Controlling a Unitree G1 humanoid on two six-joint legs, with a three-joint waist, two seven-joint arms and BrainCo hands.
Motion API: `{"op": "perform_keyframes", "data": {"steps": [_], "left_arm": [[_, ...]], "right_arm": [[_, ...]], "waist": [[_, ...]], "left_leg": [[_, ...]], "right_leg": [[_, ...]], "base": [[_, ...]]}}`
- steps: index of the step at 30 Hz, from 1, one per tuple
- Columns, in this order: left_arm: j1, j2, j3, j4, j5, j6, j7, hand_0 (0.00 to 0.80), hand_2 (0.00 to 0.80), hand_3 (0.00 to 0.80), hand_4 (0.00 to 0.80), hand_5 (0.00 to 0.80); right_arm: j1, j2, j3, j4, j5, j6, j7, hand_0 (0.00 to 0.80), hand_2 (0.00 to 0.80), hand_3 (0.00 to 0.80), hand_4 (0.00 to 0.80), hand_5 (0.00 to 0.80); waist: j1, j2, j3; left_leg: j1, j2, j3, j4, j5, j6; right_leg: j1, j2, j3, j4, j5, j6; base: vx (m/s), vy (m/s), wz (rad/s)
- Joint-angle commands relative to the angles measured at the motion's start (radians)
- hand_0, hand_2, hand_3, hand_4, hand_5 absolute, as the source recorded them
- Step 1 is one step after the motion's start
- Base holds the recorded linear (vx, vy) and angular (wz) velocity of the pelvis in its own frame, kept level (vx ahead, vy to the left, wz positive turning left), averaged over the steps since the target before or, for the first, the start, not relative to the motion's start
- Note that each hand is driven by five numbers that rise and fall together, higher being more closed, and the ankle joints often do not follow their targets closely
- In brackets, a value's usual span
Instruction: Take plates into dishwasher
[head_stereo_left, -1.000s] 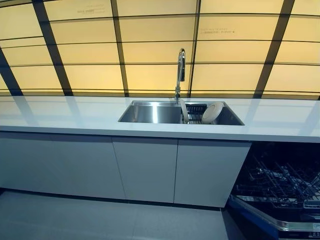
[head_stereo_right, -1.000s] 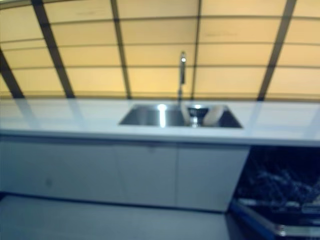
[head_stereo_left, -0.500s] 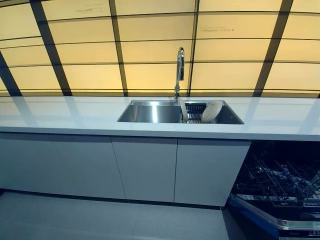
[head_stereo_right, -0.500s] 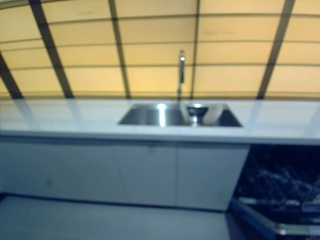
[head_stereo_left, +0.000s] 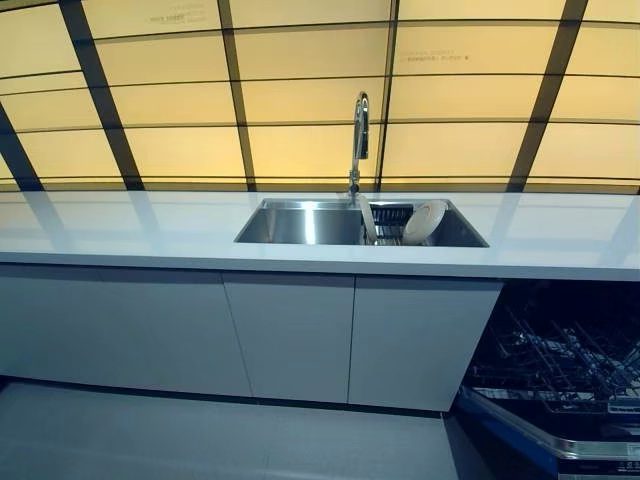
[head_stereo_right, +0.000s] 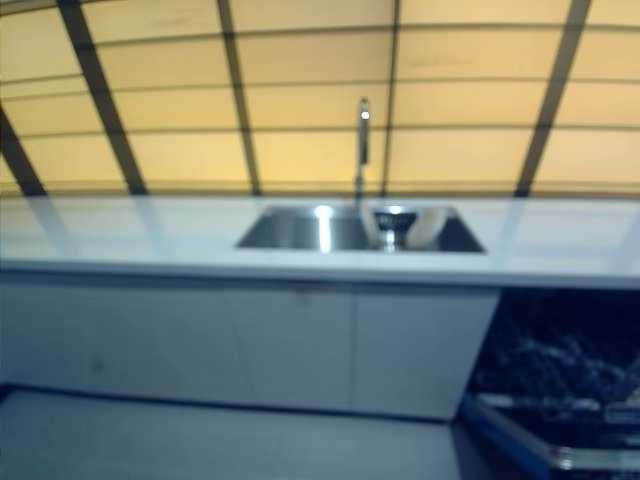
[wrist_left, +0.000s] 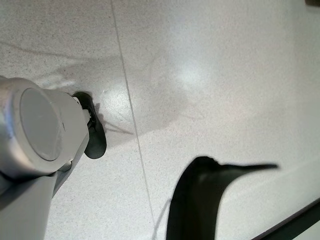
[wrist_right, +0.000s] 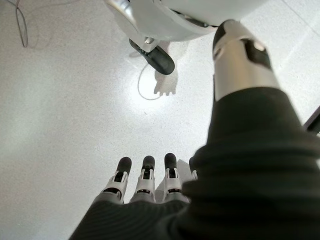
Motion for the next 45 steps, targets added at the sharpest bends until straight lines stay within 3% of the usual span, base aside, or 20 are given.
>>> {"op": "perform_keyframes", "data": {"steps": [1, 10, 12, 14, 16, 17, 19, 20, 21, 23, 24, 26, 30, 33, 36, 38, 39, 41, 43, 45], "left_arm": [[-0.071, -0.002, -0.011, 0.038, 0.007, -0.004, 0.007, 0.000, 0.000, 0.000, 0.000, 0.000], [-0.080, 0.001, -0.008, 0.036, -0.018, -0.010, 0.051, 0.000, 0.000, 0.000, 0.000, 0.000], [-0.086, 0.000, -0.001, 0.030, -0.060, -0.029, 0.079, 0.000, 0.000, 0.000, 0.000, 0.000], [-0.084, -0.009, 0.036, 0.019, -0.146, -0.051, 0.096, 0.000, 0.000, 0.000, 0.000, 0.000], [-0.065, -0.024, 0.074, 0.027, -0.189, -0.070, 0.094, 0.000, 0.000, 0.000, 0.000, 0.000], [-0.048, -0.028, 0.096, 0.045, -0.196, -0.079, 0.084, 0.000, 0.000, 0.000, 0.000, 0.000], [-0.040, -0.030, 0.108, 0.054, -0.182, -0.083, 0.087, 0.000, 0.000, 0.000, 0.000, 0.000], [-0.032, -0.026, 0.110, 0.062, -0.175, -0.086, 0.085, 0.000, 0.000, 0.000, 0.000, 0.000], [-0.029, -0.024, 0.111, 0.067, -0.173, -0.088, 0.081, 0.000, 0.000, 0.000, 0.000, 0.000], [-0.021, -0.024, 0.120, 0.064, -0.176, -0.082, 0.082, 0.000, 0.000, 0.000, 0.000, 0.000], [-0.022, -0.025, 0.125, 0.060, -0.176, -0.077, 0.082, 0.000, 0.000, 0.000, 0.000, 0.000], [-0.036, -0.024, 0.126, 0.039, -0.193, -0.053, 0.092, 0.000, 0.000, 0.000, 0.000, 0.000], [-0.044, -0.015, 0.124, 0.036, -0.208, -0.054, 0.095, 0.000, 0.000, 0.000, 0.000, 0.000], [-0.059, 0.002, 0.116, 0.023, -0.173, -0.056, 0.093, 0.000, 0.000, 0.000, 0.000, 0.000], [-0.062, 0.003, 0.100, 0.029, -0.137, -0.056, 0.078, 0.000, 0.000, 0.000, 0.000, 0.000], [-0.060, 0.002, 0.094, 0.033, -0.130, -0.057, 0.083, 0.000, 0.000, 0.000, 0.000, 0.000], [-0.057, 0.007, 0.089, 0.041, -0.130, -0.061, 0.086, 0.000, 0.000, 0.000, 0.000, 0.000], [-0.059, 0.019, 0.076, 0.042, -0.116, -0.045, 0.082, 0.000, 0.000, 0.000, 0.000, 0.000], [-0.067, 0.028, 0.065, 0.047, -0.123, -0.040, 0.079, 0.000, 0.000, 0.000, 0.000, 0.000], [-0.079, 0.034, 0.066, 0.054, -0.122, -0.041, 0.066, 0.000, 0.000, 0.000, 0.000, 0.000]], "right_arm": [[-0.065, -0.012, 0.039, -0.021, -0.002, 0.005, -0.017, 0.000, 0.000, 0.000, 0.000, 0.000], [-0.076, -0.010, 0.043, -0.016, 0.016, 0.024, -0.017, 0.000, 0.000, 0.000, 0.000, 0.000], [-0.086, -0.020, 0.046, -0.024, 0.036, 0.039, -0.014, 0.000, 0.000, 0.000, 0.000, 0.000], [-0.090, -0.032, 0.051, -0.035, 0.033, 0.050, -0.003, 0.000, 0.000, 0.000, 0.000, 0.000], [-0.079, -0.044, 0.056, -0.041, 0.043, 0.051, -0.007, 0.000, 0.000, 0.000, 0.000, 0.000], [-0.068, -0.041, 0.049, -0.032, 0.058, 0.061, -0.005, 0.000, 0.000, 0.000, 0.000, 0.000], [-0.063, -0.036, 0.042, -0.022, 0.078, 0.070, -0.006, 0.000, 0.000, 0.000, 0.000, 0.000], [-0.058, -0.027, 0.032, -0.002, 0.089, 0.063, -0.009, 0.000, 0.000, 0.000, 0.000, 0.000], [-0.054, -0.024, 0.027, 0.004, 0.085, 0.059, -0.011, 0.000, 0.000, 0.000, 0.000, 0.000], [-0.050, -0.021, 0.019, 0.006, 0.075, 0.072, -0.014, 0.000, 0.000, 0.000, 0.000, 0.000], [-0.049, -0.025, 0.013, 0.009, 0.078, 0.081, -0.014, 0.000, 0.000, 0.000, 0.000, 0.000], [-0.047, -0.028, -0.004, 0.022, 0.070, 0.107, -0.012, 0.000, 0.000, 0.000, 0.000, 0.000], [-0.036, -0.022, -0.017, 0.029, 0.040, 0.095, -0.011, 0.000, 0.000, 0.000, 0.000, 0.000], [-0.051, -0.005, -0.009, 0.019, -0.007, 0.087, -0.005, 0.000, 0.000, 0.000, 0.000, 0.000], [-0.062, 0.004, -0.008, 0.014, 0.011, 0.101, -0.026, 0.000, 0.000, 0.000, 0.000, 0.000], [-0.069, 0.009, -0.016, 0.007, 0.016, 0.111, -0.031, 0.000, 0.000, 0.000, 0.000, 0.000], [-0.066, 0.009, -0.022, 0.000, 0.004, 0.104, -0.031, 0.000, 0.000, 0.000, 0.000, 0.000], [-0.057, 0.003, -0.015, -0.010, 0.007, 0.087, -0.039, 0.000, 0.000, 0.000, 0.000, 0.000], [-0.054, 0.000, -0.010, -0.008, 0.040, 0.075, -0.048, 0.000, 0.000, 0.000, 0.000, 0.000], [-0.054, -0.013, -0.014, -0.002, 0.045, 0.051, -0.046, 0.000, 0.000, 0.000, 0.000, 0.000]], "waist": [[0.010, -0.041, 0.035], [0.006, -0.045, 0.039], [0.008, -0.062, 0.056], [0.023, -0.093, 0.086], [0.047, -0.098, 0.121], [0.064, -0.088, 0.146], [0.077, -0.074, 0.154], [0.087, -0.053, 0.163], [0.094, -0.037, 0.162], [0.119, -0.015, 0.163], [0.127, -0.011, 0.158], [0.120, -0.017, 0.124], [0.117, -0.028, 0.109], [0.129, -0.058, 0.079], [0.137, -0.065, 0.055], [0.134, -0.070, 0.039], [0.121, -0.047, 0.030], [0.086, -0.022, 0.036], [0.061, -0.016, 0.046], [0.038, -0.013, 0.056]], "left_leg": [[0.038, -0.066, 0.097, 0.045, -0.106, 0.079], [0.020, -0.069, 0.076, 0.118, -0.131, 0.081], [-0.021, -0.068, 0.078, 0.238, -0.160, 0.073], [-0.129, -0.064, 0.075, 0.486, -0.119, 0.058], [-0.347, -0.071, 0.083, 0.802, -0.001, 0.024], [-0.443, -0.055, 0.107, 0.805, 0.050, 0.007], [-0.456, -0.047, 0.117, 0.711, 0.081, -0.004], [-0.419, -0.014, 0.132, 0.523, 0.128, -0.015], [-0.418, -0.007, 0.134, 0.427, 0.166, -0.025], [-0.405, -0.014, 0.106, 0.221, 0.232, -0.046], [-0.393, -0.024, 0.093, 0.181, 0.232, -0.046], [-0.348, -0.047, 0.101, 0.182, 0.130, -0.001], [-0.347, -0.069, 0.090, 0.250, 0.066, 0.029], [-0.335, -0.087, 0.123, 0.353, -0.063, 0.083], [-0.329, -0.102, 0.123, 0.361, -0.082, 0.103], [-0.289, -0.115, 0.117, 0.317, -0.082, 0.122], [-0.235, -0.113, 0.099, 0.263, -0.087, 0.140], [-0.165, -0.113, 0.077, 0.207, -0.086, 0.148], [-0.122, -0.117, 0.063, 0.171, -0.078, 0.142], [-0.073, -0.115, 0.066, 0.139, -0.079, 0.127]], "right_leg": [[-0.061, -0.001, 0.023, 0.057, 0.002, 0.036], [-0.071, 0.010, 0.040, 0.106, -0.032, 0.012], [-0.077, 0.002, 0.042, 0.125, -0.037, -0.004], [-0.082, -0.017, 0.039, 0.142, -0.035, -0.029], [-0.084, -0.012, 0.038, 0.174, -0.043, -0.060], [-0.058, 0.006, 0.048, 0.181, -0.055, -0.065], [-0.037, 0.024, 0.058, 0.180, -0.064, -0.061], [-0.007, 0.050, 0.064, 0.175, -0.077, -0.052], [0.010, 0.068, 0.067, 0.170, -0.084, -0.049], [0.067, 0.085, 0.095, 0.151, -0.095, -0.034], [0.086, 0.085, 0.109, 0.146, -0.106, -0.031], [0.101, 0.059, 0.140, 0.155, -0.133, -0.014], [0.123, 0.034, 0.152, 0.171, -0.156, -0.006], [0.153, -0.034, 0.116, 0.209, -0.170, 0.030], [0.163, -0.056, 0.107, 0.260, -0.152, 0.051], [0.123, -0.098, 0.095, 0.383, -0.044, 0.089], [0.024, -0.122, 0.091, 0.576, 0.056, 0.095], [-0.127, -0.091, 0.096, 0.701, 0.069, 0.077], [-0.196, -0.062, 0.070, 0.627, 0.024, 0.061], [-0.255, -0.057, 0.015, 0.396, 0.008, 0.053]], "base": [[0.000, 0.000, 0.00], [0.002, -0.026, 0.01], [-0.006, -0.075, 0.18], [-0.017, -0.107, 0.42], [0.016, -0.136, 0.27], [0.111, -0.100, -0.25], [0.263, 0.000, -0.16], [0.384, 0.059, 0.10], [0.458, 0.092, -0.04], [0.449, 0.121, -0.27], [0.457, 0.177, -0.18], [0.443, 0.229, -0.30], [0.241, 0.115, -0.53], [0.419, 0.212, -0.16], [0.256, 0.174, -0.33], [0.232, 0.215, -0.01], [0.357, 0.347, -0.16], [0.358, 0.280, -0.12], [0.278, 0.073, 0.13], [0.324, -0.042, 0.23]]}}
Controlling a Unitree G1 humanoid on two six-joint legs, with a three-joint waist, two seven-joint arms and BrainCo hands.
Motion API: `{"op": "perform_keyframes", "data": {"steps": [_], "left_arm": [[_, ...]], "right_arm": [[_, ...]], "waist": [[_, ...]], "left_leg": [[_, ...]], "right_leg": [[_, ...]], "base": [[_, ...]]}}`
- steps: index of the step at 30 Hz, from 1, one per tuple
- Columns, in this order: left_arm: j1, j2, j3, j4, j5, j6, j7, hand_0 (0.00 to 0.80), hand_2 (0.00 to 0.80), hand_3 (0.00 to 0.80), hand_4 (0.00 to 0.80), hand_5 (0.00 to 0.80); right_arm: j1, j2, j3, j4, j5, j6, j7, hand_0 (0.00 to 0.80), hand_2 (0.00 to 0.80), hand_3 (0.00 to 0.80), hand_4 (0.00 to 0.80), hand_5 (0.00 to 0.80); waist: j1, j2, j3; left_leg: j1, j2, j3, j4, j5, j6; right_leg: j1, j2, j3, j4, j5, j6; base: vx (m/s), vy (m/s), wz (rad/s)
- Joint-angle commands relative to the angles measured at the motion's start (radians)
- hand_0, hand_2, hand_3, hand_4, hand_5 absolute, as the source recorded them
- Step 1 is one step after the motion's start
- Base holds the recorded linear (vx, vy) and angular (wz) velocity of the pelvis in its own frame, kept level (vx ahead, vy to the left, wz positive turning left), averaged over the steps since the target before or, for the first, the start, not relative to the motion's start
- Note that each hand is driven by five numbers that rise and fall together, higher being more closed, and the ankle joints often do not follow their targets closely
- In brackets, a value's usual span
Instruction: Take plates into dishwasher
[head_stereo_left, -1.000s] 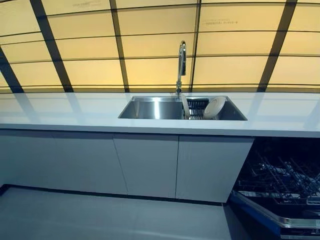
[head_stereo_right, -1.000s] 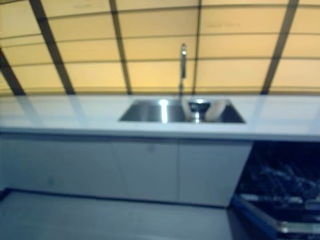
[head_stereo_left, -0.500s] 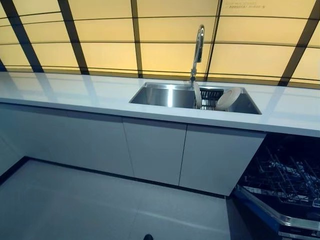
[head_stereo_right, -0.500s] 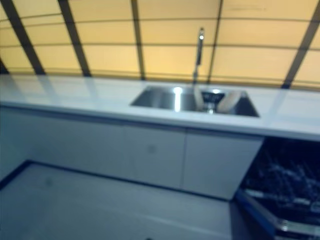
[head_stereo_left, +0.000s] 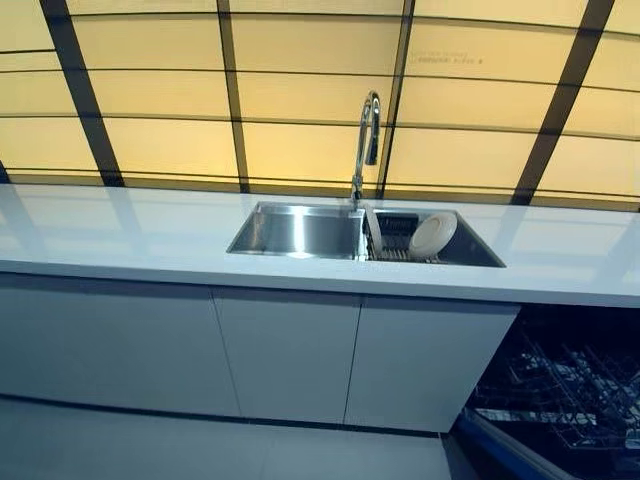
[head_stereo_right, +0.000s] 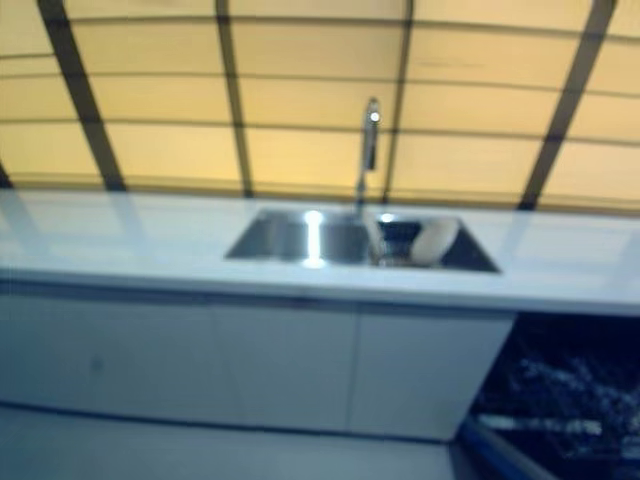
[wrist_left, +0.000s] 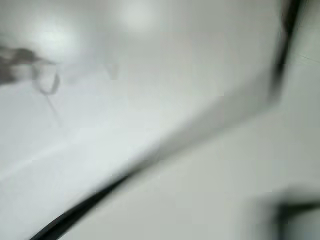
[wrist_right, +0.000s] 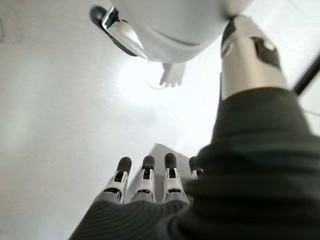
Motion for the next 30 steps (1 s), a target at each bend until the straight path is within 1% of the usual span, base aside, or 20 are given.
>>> {"op": "perform_keyframes", "data": {"steps": [1, 3, 4, 5, 6, 7, 9, 11, 12, 13, 16, 17, 21, 22, 24, 26, 27, 28, 29, 30], "left_arm": [[-0.029, -0.003, -0.002, 0.012, 0.034, -0.003, -0.018, 0.000, 0.000, 0.000, 0.000, 0.000], [-0.035, -0.009, 0.002, 0.029, 0.045, -0.014, -0.019, 0.000, 0.000, 0.000, 0.000, 0.000], [-0.038, -0.013, 0.002, 0.036, 0.056, -0.015, -0.023, 0.000, 0.000, 0.000, 0.000, 0.000], [-0.041, -0.017, 0.001, 0.041, 0.068, -0.008, -0.029, 0.000, 0.000, 0.000, 0.000, 0.000], [-0.041, -0.019, 0.001, 0.041, 0.071, -0.006, -0.030, 0.000, 0.000, 0.000, 0.000, 0.000], [-0.033, -0.024, 0.001, 0.046, 0.083, -0.007, -0.033, 0.000, 0.000, 0.000, 0.000, 0.000], [-0.021, -0.031, 0.010, 0.057, 0.102, -0.017, -0.032, 0.000, 0.000, 0.000, 0.000, 0.000], [-0.014, -0.036, 0.018, 0.057, 0.101, -0.025, -0.026, 0.000, 0.000, 0.000, 0.000, 0.000], [-0.006, -0.036, 0.021, 0.051, 0.100, -0.033, -0.039, 0.000, 0.000, 0.000, 0.000, 0.000], [-0.005, -0.037, 0.019, 0.047, 0.111, -0.035, -0.047, 0.000, 0.000, 0.000, 0.000, 0.000], [-0.020, -0.040, -0.009, 0.038, 0.103, -0.024, -0.039, 0.000, 0.000, 0.000, 0.000, 0.000], [-0.023, -0.041, -0.013, 0.037, 0.098, -0.019, -0.034, 0.000, 0.000, 0.000, 0.000, 0.000], [-0.020, -0.043, -0.019, 0.040, 0.102, -0.025, -0.034, 0.000, 0.000, 0.000, 0.000, 0.000], [-0.017, -0.044, -0.024, 0.039, 0.081, -0.032, -0.036, 0.000, 0.000, 0.000, 0.000, 0.000], [-0.020, -0.051, -0.019, 0.032, 0.021, -0.031, -0.042, 0.000, 0.000, 0.000, 0.000, 0.000], [-0.018, -0.066, -0.006, 0.034, 0.005, -0.029, -0.031, 0.000, 0.000, 0.000, 0.000, 0.000], [-0.008, -0.070, 0.004, 0.039, 0.015, -0.038, -0.036, 0.000, 0.000, 0.000, 0.000, 0.000], [-0.003, -0.072, 0.012, 0.040, 0.014, -0.037, -0.040, 0.000, 0.000, 0.000, 0.000, 0.000], [0.002, -0.074, 0.023, 0.042, 0.012, -0.036, -0.040, 0.000, 0.000, 0.000, 0.000, 0.000], [0.009, -0.077, 0.028, 0.045, 0.016, -0.043, -0.028, 0.000, 0.000, 0.000, 0.000, 0.000]], "right_arm": [[0.020, -0.063, 0.008, 0.009, 0.016, -0.028, -0.010, 0.000, 0.000, 0.000, 0.000, 0.000], [0.026, -0.069, -0.005, 0.026, 0.016, -0.038, -0.009, 0.000, 0.000, 0.000, 0.000, 0.000], [0.033, -0.071, -0.017, 0.035, 0.011, -0.045, -0.007, 0.000, 0.000, 0.000, 0.000, 0.000], [0.036, -0.070, -0.030, 0.042, 0.015, -0.040, -0.013, 0.000, 0.000, 0.000, 0.000, 0.000], [0.036, -0.069, -0.032, 0.043, 0.027, -0.039, -0.016, 0.000, 0.000, 0.000, 0.000, 0.000], [0.031, -0.063, -0.033, 0.045, 0.054, -0.025, -0.031, 0.000, 0.000, 0.000, 0.000, 0.000], [0.023, -0.057, -0.023, 0.038, 0.062, -0.010, -0.048, 0.000, 0.000, 0.000, 0.000, 0.000], [0.018, -0.055, -0.018, 0.034, 0.075, -0.001, -0.061, 0.000, 0.000, 0.000, 0.000, 0.000], [0.015, -0.055, -0.017, 0.033, 0.096, -0.002, -0.066, 0.000, 0.000, 0.000, 0.000, 0.000], [0.015, -0.057, -0.020, 0.029, 0.089, -0.007, -0.066, 0.000, 0.000, 0.000, 0.000, 0.000], [0.004, -0.064, -0.016, 0.021, 0.093, -0.005, -0.083, 0.000, 0.000, 0.000, 0.000, 0.000], [-0.001, -0.067, -0.015, 0.023, 0.098, -0.008, -0.090, 0.000, 0.000, 0.000, 0.000, 0.000], [-0.001, -0.072, -0.014, 0.026, 0.081, -0.014, -0.084, 0.000, 0.000, 0.000, 0.000, 0.000], [-0.001, -0.075, -0.005, 0.028, 0.078, -0.009, -0.085, 0.000, 0.000, 0.000, 0.000, 0.000], [0.000, -0.080, 0.003, 0.032, 0.075, 0.000, -0.081, 0.000, 0.000, 0.000, 0.000, 0.000], [0.003, -0.083, 0.010, 0.039, 0.099, -0.011, -0.080, 0.000, 0.000, 0.000, 0.000, 0.000], [0.006, -0.083, 0.012, 0.038, 0.100, -0.015, -0.078, 0.000, 0.000, 0.000, 0.000, 0.000], [0.008, -0.083, 0.011, 0.037, 0.091, -0.012, -0.077, 0.000, 0.000, 0.000, 0.000, 0.000], [0.009, -0.083, 0.012, 0.038, 0.087, -0.004, -0.076, 0.000, 0.000, 0.000, 0.000, 0.000], [0.008, -0.082, 0.015, 0.044, 0.093, -0.003, -0.079, 0.000, 0.000, 0.000, 0.000, 0.000]], "waist": [[-0.028, 0.025, 0.023], [-0.070, 0.009, 0.032], [-0.092, 0.012, 0.034], [-0.107, 0.021, 0.035], [-0.108, 0.023, 0.037], [-0.106, 0.013, 0.036], [-0.103, -0.005, 0.027], [-0.102, -0.009, 0.024], [-0.108, -0.006, 0.022], [-0.107, -0.005, 0.022], [-0.101, -0.002, 0.019], [-0.103, -0.001, 0.019], [-0.109, 0.010, 0.012], [-0.112, 0.023, 0.003], [-0.110, 0.027, -0.007], [-0.097, 0.002, -0.010], [-0.087, -0.018, -0.002], [-0.077, -0.019, 0.010], [-0.063, -0.027, 0.024], [-0.042, -0.020, 0.043]], "left_leg": [[-0.061, -0.028, -0.050, 0.077, -0.047, -0.019], [-0.006, -0.060, -0.094, 0.054, -0.080, -0.019], [0.020, -0.067, -0.125, 0.054, -0.096, -0.018], [0.051, -0.069, -0.157, 0.063, -0.115, -0.016], [0.058, -0.069, -0.163, 0.067, -0.121, -0.015], [0.070, -0.080, -0.173, 0.105, -0.160, -0.005], [0.071, -0.088, -0.181, 0.161, -0.204, 0.005], [0.081, -0.078, -0.168, 0.181, -0.229, 0.001], [0.116, -0.049, -0.141, 0.181, -0.251, -0.009], [0.132, -0.038, -0.136, 0.173, -0.253, -0.016], [0.118, -0.013, -0.127, 0.156, -0.232, -0.036], [0.116, -0.004, -0.113, 0.155, -0.231, -0.045], [0.127, 0.014, -0.107, 0.161, -0.204, -0.070], [0.132, 0.038, -0.111, 0.203, -0.139, -0.099], [0.124, 0.071, -0.103, 0.330, -0.042, -0.126], [0.030, 0.066, -0.091, 0.566, 0.028, -0.129], [-0.080, 0.061, -0.066, 0.707, 0.052, -0.123], [-0.133, 0.064, -0.052, 0.759, 0.040, -0.118], [-0.213, 0.043, -0.037, 0.785, 0.022, -0.109], [-0.260, 0.024, -0.029, 0.739, 0.000, -0.104]], "right_leg": [[-0.014, 0.030, -0.051, -0.362, 0.241, -0.002], [-0.087, 0.028, -0.009, -0.552, 0.355, 0.041], [-0.117, 0.032, 0.012, -0.654, 0.401, 0.058], [-0.157, 0.039, 0.019, -0.696, 0.416, 0.061], [-0.159, 0.040, 0.017, -0.692, 0.416, 0.058], [-0.148, 0.034, 0.005, -0.637, 0.411, 0.040], [-0.117, 0.040, 0.013, -0.576, 0.394, 0.025], [-0.108, 0.041, 0.010, -0.515, 0.389, 0.018], [-0.117, 0.043, -0.002, -0.452, 0.366, 0.015], [-0.110, 0.043, -0.016, -0.450, 0.354, 0.008], [-0.074, 0.056, -0.024, -0.471, 0.319, -0.015], [-0.070, 0.055, -0.033, -0.474, 0.313, -0.015], [-0.063, 0.053, -0.047, -0.480, 0.301, -0.024], [-0.052, 0.060, -0.060, -0.481, 0.276, -0.042], [-0.019, 0.068, -0.081, -0.494, 0.251, -0.073], [0.016, 0.062, -0.074, -0.508, 0.235, -0.098], [0.041, 0.054, -0.059, -0.503, 0.218, -0.113], [0.062, 0.059, -0.052, -0.499, 0.208, -0.119], [0.092, 0.057, -0.043, -0.501, 0.199, -0.118], [0.127, 0.070, -0.028, -0.505, 0.191, -0.110]], "base": [[0.386, -0.090, 0.11], [0.495, -0.106, 0.15], [0.660, -0.122, 0.49], [0.525, -0.096, 0.57], [0.551, -0.148, 0.86], [0.441, -0.165, 0.77], [0.466, -0.201, 0.58], [0.337, -0.142, 0.52], [0.364, -0.148, 0.38], [0.398, -0.183, 0.21], [0.216, -0.148, 0.10], [0.149, -0.086, -0.03], [0.152, -0.053, -0.05], [0.267, -0.087, 0.02], [0.283, -0.134, -0.05], [0.261, -0.186, -0.11], [0.241, -0.170, -0.11], [0.262, -0.149, -0.18], [0.276, -0.061, -0.14], [0.306, -0.010, -0.16]]}}
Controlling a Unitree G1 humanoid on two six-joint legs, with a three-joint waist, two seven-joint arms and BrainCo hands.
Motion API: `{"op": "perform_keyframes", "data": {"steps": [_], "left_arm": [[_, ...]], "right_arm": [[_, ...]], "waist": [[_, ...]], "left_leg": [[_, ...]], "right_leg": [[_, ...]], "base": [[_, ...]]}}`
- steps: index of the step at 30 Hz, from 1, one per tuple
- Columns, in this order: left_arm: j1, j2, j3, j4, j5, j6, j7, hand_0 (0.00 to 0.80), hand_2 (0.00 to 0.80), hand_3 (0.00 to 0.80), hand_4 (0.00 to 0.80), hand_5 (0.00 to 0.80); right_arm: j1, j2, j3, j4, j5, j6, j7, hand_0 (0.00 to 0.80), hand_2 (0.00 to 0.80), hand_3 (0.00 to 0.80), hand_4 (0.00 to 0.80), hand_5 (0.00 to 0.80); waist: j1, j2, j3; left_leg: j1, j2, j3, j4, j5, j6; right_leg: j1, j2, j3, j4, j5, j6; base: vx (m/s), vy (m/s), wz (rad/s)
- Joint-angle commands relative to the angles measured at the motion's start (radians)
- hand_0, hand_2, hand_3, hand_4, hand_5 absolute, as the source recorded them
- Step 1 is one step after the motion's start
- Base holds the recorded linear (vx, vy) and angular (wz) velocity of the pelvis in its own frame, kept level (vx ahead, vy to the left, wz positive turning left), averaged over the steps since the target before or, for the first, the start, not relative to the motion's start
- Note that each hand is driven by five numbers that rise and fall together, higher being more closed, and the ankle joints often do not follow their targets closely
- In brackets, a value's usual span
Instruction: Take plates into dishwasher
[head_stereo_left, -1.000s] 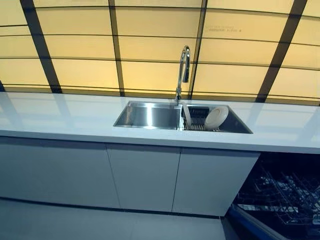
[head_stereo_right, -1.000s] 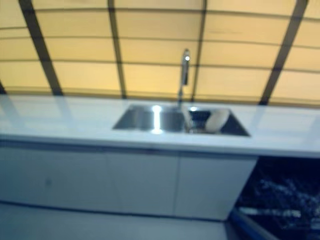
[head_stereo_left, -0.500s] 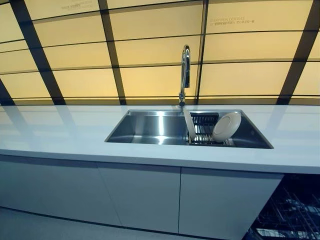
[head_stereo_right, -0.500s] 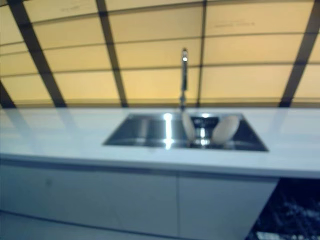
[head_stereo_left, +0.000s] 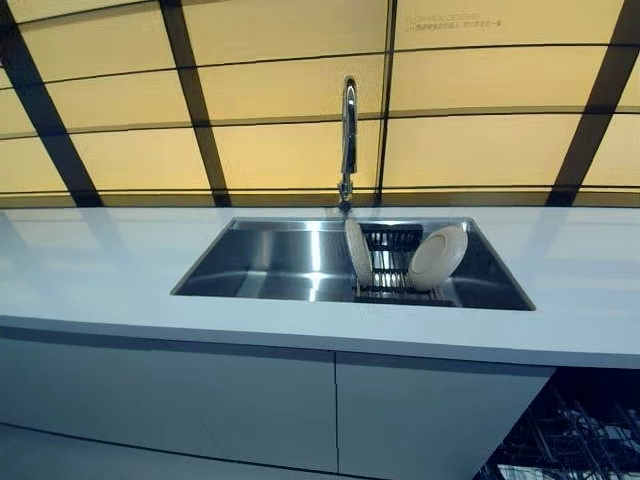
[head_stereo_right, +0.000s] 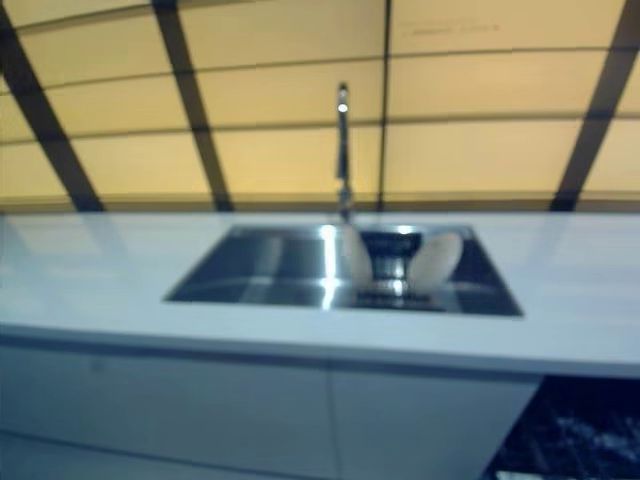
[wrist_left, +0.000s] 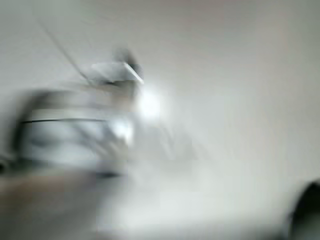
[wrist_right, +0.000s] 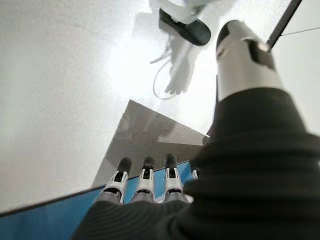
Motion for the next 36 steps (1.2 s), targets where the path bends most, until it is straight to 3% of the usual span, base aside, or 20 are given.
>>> {"op": "perform_keyframes", "data": {"steps": [1, 3, 5, 6, 7, 11, 18, 24, 28, 30, 32, 36], "left_arm": [[0.026, 0.007, 0.021, -0.016, -0.017, -0.023, 0.016, 0.000, 0.000, 0.000, 0.000, 0.000], [0.038, 0.016, 0.027, -0.012, -0.013, -0.038, 0.014, 0.000, 0.000, 0.000, 0.000, 0.000], [0.041, 0.018, 0.038, -0.015, 0.006, -0.036, 0.016, 0.000, 0.000, 0.000, 0.000, 0.000], [0.036, 0.020, 0.042, -0.024, 0.019, -0.023, 0.019, 0.000, 0.000, 0.000, 0.000, 0.000], [0.029, 0.025, 0.033, -0.031, 0.015, -0.017, 0.023, 0.000, 0.000, 0.000, 0.000, 0.000], [0.009, 0.051, 0.006, -0.056, 0.004, 0.009, 0.018, 0.000, 0.000, 0.000, 0.000, 0.000], [0.013, 0.056, -0.008, -0.053, 0.009, 0.013, 0.008, 0.000, 0.000, 0.000, 0.000, 0.000], [0.012, 0.068, -0.005, -0.068, 0.057, 0.028, -0.005, 0.000, 0.000, 0.000, 0.000, 0.000], [0.020, 0.100, -0.005, -0.104, 0.096, 0.043, -0.018, 0.000, 0.000, 0.000, 0.000, 0.000], [0.022, 0.122, -0.006, -0.137, 0.113, 0.065, -0.024, 0.000, 0.000, 0.000, 0.000, 0.000], [0.033, 0.143, -0.003, -0.162, 0.120, 0.074, -0.034, 0.000, 0.000, 0.000, 0.000, 0.000], [0.048, 0.156, 0.007, -0.182, 0.125, 0.082, -0.038, 0.000, 0.000, 0.000, 0.000, 0.000]], "right_arm": [[-0.017, -0.019, 0.036, 0.014, 0.008, 0.002, -0.012, 0.000, 0.000, 0.000, 0.000, 0.000], [-0.028, -0.013, 0.032, 0.031, -0.003, -0.024, -0.002, 0.000, 0.000, 0.000, 0.000, 0.000], [-0.032, -0.012, 0.032, 0.025, -0.020, -0.034, 0.015, 0.000, 0.000, 0.000, 0.000, 0.000], [-0.033, -0.009, 0.030, 0.013, -0.041, -0.036, 0.031, 0.000, 0.000, 0.000, 0.000, 0.000], [-0.028, -0.008, 0.031, 0.008, -0.047, -0.035, 0.043, 0.000, 0.000, 0.000, 0.000, 0.000], [-0.006, -0.009, 0.037, 0.006, -0.104, -0.061, 0.077, 0.000, 0.000, 0.000, 0.000, 0.000], [-0.002, 0.002, 0.038, 0.008, -0.104, -0.088, 0.135, 0.000, 0.000, 0.000, 0.000, 0.000], [-0.020, 0.006, 0.084, -0.057, -0.103, -0.218, 0.351, 0.000, 0.000, 0.000, 0.000, 0.000], [-0.033, -0.026, 0.110, -0.189, -0.044, -0.252, 0.510, 0.000, 0.000, 0.000, 0.000, 0.000], [-0.031, -0.059, 0.121, -0.319, 0.041, -0.230, 0.623, 0.000, 0.000, 0.000, 0.000, 0.000], [-0.021, -0.096, 0.115, -0.486, 0.139, -0.165, 0.743, 0.000, 0.000, 0.000, 0.000, 0.000], [-0.003, -0.142, 0.098, -0.646, 0.271, -0.133, 0.855, 0.000, 0.000, 0.000, 0.000, 0.000]], "waist": [[0.024, -0.027, 0.052], [0.048, -0.012, 0.068], [0.072, 0.002, 0.070], [0.077, -0.001, 0.061], [0.070, 0.001, 0.050], [0.058, 0.009, 0.015], [0.060, 0.006, -0.013], [0.074, -0.008, -0.015], [0.082, -0.025, -0.011], [0.084, -0.037, -0.008], [0.081, -0.045, -0.006], [0.074, -0.051, -0.008]], "left_leg": [[-0.127, -0.067, 0.092, -0.075, 0.114, 0.110], [-0.119, -0.043, 0.124, -0.307, 0.141, 0.107], [-0.119, -0.065, 0.085, -0.449, 0.163, 0.096], [-0.083, -0.084, 0.059, -0.509, 0.125, 0.107], [-0.058, -0.086, 0.066, -0.539, 0.107, 0.113], [0.049, -0.099, 0.023, -0.652, 0.096, 0.133], [0.092, -0.109, 0.011, -0.723, 0.113, 0.156], [0.101, -0.110, -0.002, -0.723, 0.108, 0.162], [0.105, -0.104, 0.002, -0.725, 0.105, 0.162], [0.104, -0.101, 0.006, -0.726, 0.105, 0.163], [0.103, -0.098, 0.009, -0.726, 0.105, 0.164], [0.106, -0.094, 0.015, -0.729, 0.104, 0.165]], "right_leg": [[0.118, -0.030, 0.093, 0.058, -0.081, 0.078], [0.168, -0.008, 0.107, 0.046, -0.102, 0.093], [0.196, 0.010, 0.124, 0.046, -0.119, 0.104], [0.201, 0.001, 0.131, 0.047, -0.122, 0.116], [0.196, -0.003, 0.122, 0.051, -0.126, 0.121], [0.186, -0.009, 0.099, 0.052, -0.125, 0.136], [0.166, -0.007, 0.087, 0.040, -0.109, 0.143], [0.151, -0.014, 0.081, 0.051, -0.102, 0.151], [0.146, -0.017, 0.076, 0.052, -0.096, 0.157], [0.140, -0.018, 0.072, 0.056, -0.092, 0.161], [0.132, -0.019, 0.070, 0.061, -0.089, 0.165], [0.128, -0.019, 0.068, 0.064, -0.087, 0.168]], "base": [[0.314, 0.053, -0.18], [0.319, 0.095, -0.41], [0.300, 0.125, 0.04], [0.258, 0.135, 0.12], [0.232, 0.126, -0.28], [0.176, 0.074, -0.57], [0.084, 0.044, 0.07], [0.050, -0.001, 0.14], [0.036, -0.060, 0.07], [0.021, -0.083, 0.05], [0.013, -0.061, 0.02], [0.003, -0.010, 0.00]]}}
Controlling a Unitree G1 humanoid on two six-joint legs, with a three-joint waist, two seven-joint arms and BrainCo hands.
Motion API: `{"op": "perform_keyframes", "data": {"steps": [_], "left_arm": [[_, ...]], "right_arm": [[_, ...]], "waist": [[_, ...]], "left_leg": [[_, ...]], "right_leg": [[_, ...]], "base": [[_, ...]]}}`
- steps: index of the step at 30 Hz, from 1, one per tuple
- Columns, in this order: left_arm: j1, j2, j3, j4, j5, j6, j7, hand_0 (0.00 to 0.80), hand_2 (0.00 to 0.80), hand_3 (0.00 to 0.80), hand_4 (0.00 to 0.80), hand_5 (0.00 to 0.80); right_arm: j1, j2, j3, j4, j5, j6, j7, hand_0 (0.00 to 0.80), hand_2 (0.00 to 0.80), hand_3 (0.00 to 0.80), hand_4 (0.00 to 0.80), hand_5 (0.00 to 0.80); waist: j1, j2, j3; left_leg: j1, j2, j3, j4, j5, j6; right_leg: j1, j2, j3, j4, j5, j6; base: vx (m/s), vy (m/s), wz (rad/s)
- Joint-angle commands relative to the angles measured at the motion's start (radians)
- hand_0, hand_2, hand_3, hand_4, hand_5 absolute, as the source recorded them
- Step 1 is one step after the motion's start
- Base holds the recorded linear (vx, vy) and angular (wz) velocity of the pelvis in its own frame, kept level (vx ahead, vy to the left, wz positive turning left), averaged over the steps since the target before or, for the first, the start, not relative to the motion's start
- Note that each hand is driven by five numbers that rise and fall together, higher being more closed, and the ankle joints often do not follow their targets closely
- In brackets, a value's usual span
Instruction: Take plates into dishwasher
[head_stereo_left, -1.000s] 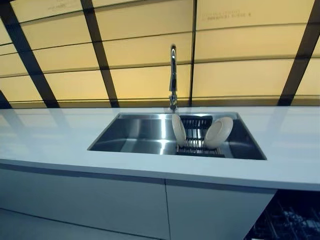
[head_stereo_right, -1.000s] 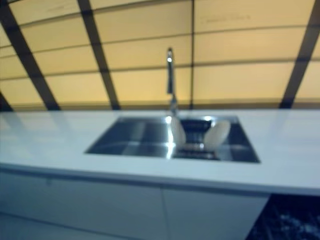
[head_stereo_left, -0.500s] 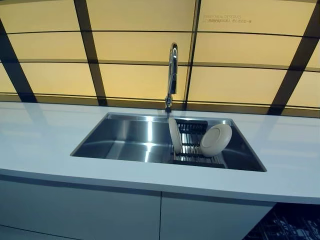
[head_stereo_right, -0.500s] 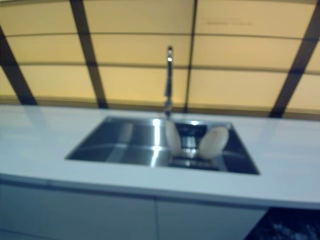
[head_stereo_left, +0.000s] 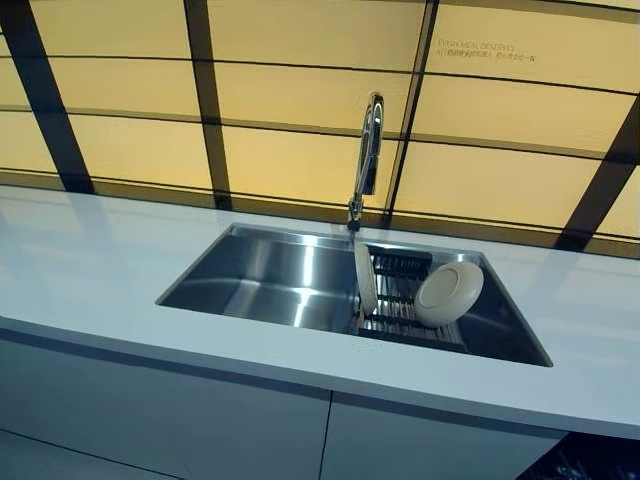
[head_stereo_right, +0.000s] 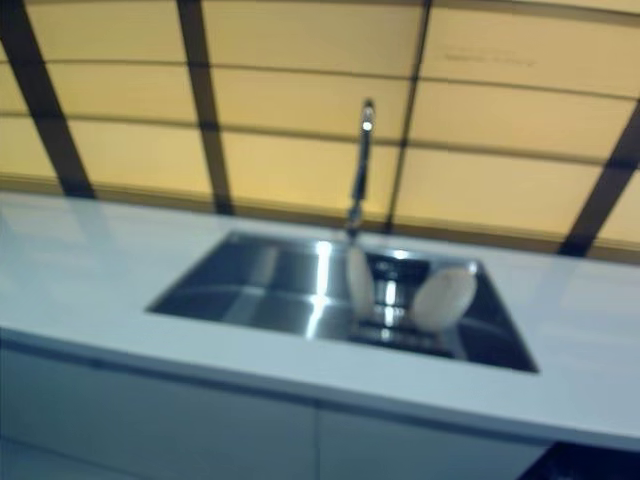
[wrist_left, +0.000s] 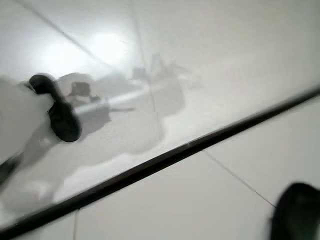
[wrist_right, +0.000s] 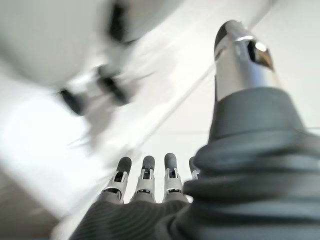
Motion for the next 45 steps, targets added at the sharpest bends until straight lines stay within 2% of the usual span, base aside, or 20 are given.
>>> {"op": "perform_keyframes", "data": {"steps": [1, 2, 3, 5, 8, 12, 13, 16, 24, 29, 33, 36, 39, 40, 45], "left_arm": [[-0.026, 0.013, -0.004, 0.002, 0.046, 0.011, -0.012, 0.000, 0.000, 0.000, 0.000, 0.000], [-0.023, 0.015, -0.003, 0.001, 0.045, 0.010, -0.012, 0.000, 0.000, 0.000, 0.000, 0.000], [-0.004, 0.021, 0.010, -0.003, 0.043, 0.002, -0.015, 0.000, 0.000, 0.000, 0.000, 0.000], [0.008, 0.018, 0.014, 0.002, 0.041, -0.009, -0.010, 0.000, 0.000, 0.000, 0.000, 0.000], [0.016, 0.016, 0.019, 0.008, 0.043, -0.018, -0.010, 0.000, 0.000, 0.000, 0.000, 0.000], [0.036, 0.004, 0.021, 0.024, 0.054, -0.041, -0.002, 0.000, 0.000, 0.000, 0.000, 0.000], [0.039, 0.001, 0.022, 0.025, 0.059, -0.043, 0.000, 0.000, 0.000, 0.000, 0.000, 0.000], [0.043, -0.002, 0.024, 0.028, 0.063, -0.048, 0.003, 0.000, 0.000, 0.000, 0.000, 0.000], [0.045, -0.011, 0.033, 0.051, 0.064, -0.073, 0.010, 0.000, 0.000, 0.000, 0.000, 0.000], [0.039, -0.007, 0.044, 0.068, 0.064, -0.081, 0.006, 0.000, 0.000, 0.000, 0.000, 0.000], [0.031, -0.003, 0.050, 0.098, 0.064, -0.099, 0.000, 0.000, 0.000, 0.000, 0.000, 0.000], [0.026, -0.004, 0.047, 0.116, 0.062, -0.111, -0.001, 0.000, 0.000, 0.000, 0.000, 0.000], [0.025, -0.005, 0.045, 0.124, 0.059, -0.118, 0.001, 0.000, 0.000, 0.000, 0.000, 0.000], [0.025, -0.008, 0.039, 0.129, 0.051, -0.120, 0.006, 0.000, 0.000, 0.000, 0.000, 0.000], [0.016, -0.006, 0.026, 0.134, 0.041, -0.114, 0.013, 0.000, 0.000, 0.000, 0.000, 0.000]], "right_arm": [[-0.005, -0.052, -0.009, -0.138, 0.178, 0.051, 0.140, 0.000, 0.000, 0.000, 0.000, 0.000], [-0.002, -0.060, -0.012, -0.164, 0.197, 0.055, 0.150, 0.000, 0.000, 0.000, 0.000, 0.000], [0.009, -0.107, -0.033, -0.318, 0.315, 0.082, 0.225, 0.000, 0.000, 0.000, 0.000, 0.000], [0.006, -0.128, -0.055, -0.427, 0.411, 0.115, 0.289, 0.000, 0.000, 0.000, 0.000, 0.000], [-0.001, -0.137, -0.071, -0.477, 0.486, 0.127, 0.333, 0.000, 0.000, 0.000, 0.000, 0.000], [-0.041, -0.121, -0.137, -0.595, 0.705, 0.206, 0.348, 0.000, 0.000, 0.000, 0.000, 0.000], [-0.049, -0.112, -0.151, -0.608, 0.739, 0.208, 0.342, 0.000, 0.000, 0.000, 0.000, 0.000], [-0.066, -0.103, -0.178, -0.629, 0.786, 0.223, 0.332, 0.000, 0.000, 0.000, 0.000, 0.000], [-0.183, -0.115, -0.354, -0.620, 0.949, 0.100, 0.088, 0.000, 0.000, 0.000, 0.000, 0.000], [-0.214, -0.144, -0.419, -0.618, 0.999, 0.075, 0.036, 0.000, 0.000, 0.000, 0.000, 0.000], [-0.261, -0.180, -0.468, -0.615, 1.095, 0.064, -0.006, 0.000, 0.000, 0.000, 0.000, 0.000], [-0.295, -0.200, -0.501, -0.597, 1.151, 0.028, -0.086, 0.000, 0.000, 0.000, 0.000, 0.000], [-0.309, -0.214, -0.519, -0.580, 1.134, 0.006, -0.138, 0.000, 0.000, 0.000, 0.000, 0.000], [-0.320, -0.248, -0.544, -0.551, 1.114, -0.019, -0.197, 0.000, 0.000, 0.000, 0.000, 0.000], [-0.346, -0.331, -0.584, -0.462, 1.051, -0.044, -0.317, 0.000, 0.000, 0.000, 0.000, 0.000]], "waist": [[0.017, 0.017, 0.012], [0.016, 0.017, 0.011], [0.005, 0.016, 0.007], [-0.001, 0.017, 0.003], [-0.002, 0.017, 0.001], [0.001, 0.020, -0.008], [0.002, 0.020, -0.010], [0.002, 0.020, -0.013], [-0.004, 0.025, -0.020], [-0.011, 0.022, -0.017], [-0.015, 0.017, -0.016], [-0.015, 0.015, -0.017], [-0.016, 0.014, -0.017], [-0.017, 0.014, -0.019], [-0.021, 0.010, -0.017]], "left_leg": [[0.043, 0.014, 0.013, 0.011, -0.079, -0.008], [0.044, 0.015, 0.015, 0.010, -0.079, -0.008], [0.053, 0.017, 0.025, 0.001, -0.079, -0.010], [0.061, 0.018, 0.032, -0.006, -0.081, -0.011], [0.064, 0.018, 0.036, -0.010, -0.082, -0.011], [0.077, 0.020, 0.045, -0.017, -0.087, -0.010], [0.078, 0.020, 0.046, -0.018, -0.089, -0.010], [0.081, 0.021, 0.049, -0.019, -0.091, -0.009], [0.096, 0.024, 0.065, -0.021, -0.109, -0.005], [0.098, 0.024, 0.070, -0.020, -0.115, -0.004], [0.100, 0.027, 0.076, -0.019, -0.120, -0.007], [0.103, 0.028, 0.077, -0.019, -0.125, -0.011], [0.103, 0.029, 0.079, -0.020, -0.126, -0.012], [0.103, 0.029, 0.081, -0.019, -0.127, -0.014], [0.105, 0.028, 0.082, -0.017, -0.130, -0.014]], "right_leg": [[-0.073, -0.050, 0.031, 0.073, 0.056, 0.112], [-0.074, -0.050, 0.031, 0.074, 0.056, 0.113], [-0.078, -0.051, 0.031, 0.079, 0.057, 0.116], [-0.082, -0.050, 0.032, 0.083, 0.057, 0.119], [-0.083, -0.051, 0.033, 0.084, 0.058, 0.121], [-0.079, -0.052, 0.031, 0.081, 0.050, 0.123], [-0.077, -0.052, 0.031, 0.081, 0.048, 0.123], [-0.076, -0.052, 0.033, 0.082, 0.047, 0.124], [-0.072, -0.053, 0.032, 0.088, 0.034, 0.125], [-0.074, -0.052, 0.032, 0.092, 0.032, 0.126], [-0.073, -0.051, 0.028, 0.094, 0.026, 0.124], [-0.069, -0.051, 0.026, 0.092, 0.023, 0.124], [-0.068, -0.050, 0.025, 0.090, 0.022, 0.124], [-0.068, -0.050, 0.026, 0.089, 0.020, 0.123], [-0.071, -0.049, 0.030, 0.092, 0.025, 0.124]], "base": [[0.015, -0.003, 0.05], [0.038, 0.018, 0.06], [0.035, 0.024, 0.04], [0.019, 0.017, 0.00], [0.003, 0.005, -0.01], [0.000, 0.000, 0.00], [0.000, 0.000, 0.00], [0.001, 0.000, -0.01], [-0.003, 0.004, -0.05], [-0.001, -0.003, -0.02], [-0.001, -0.003, -0.01], [0.000, 0.000, 0.00], [0.000, 0.000, 0.00], [0.000, 0.000, 0.00], [0.004, 0.006, -0.01]]}}
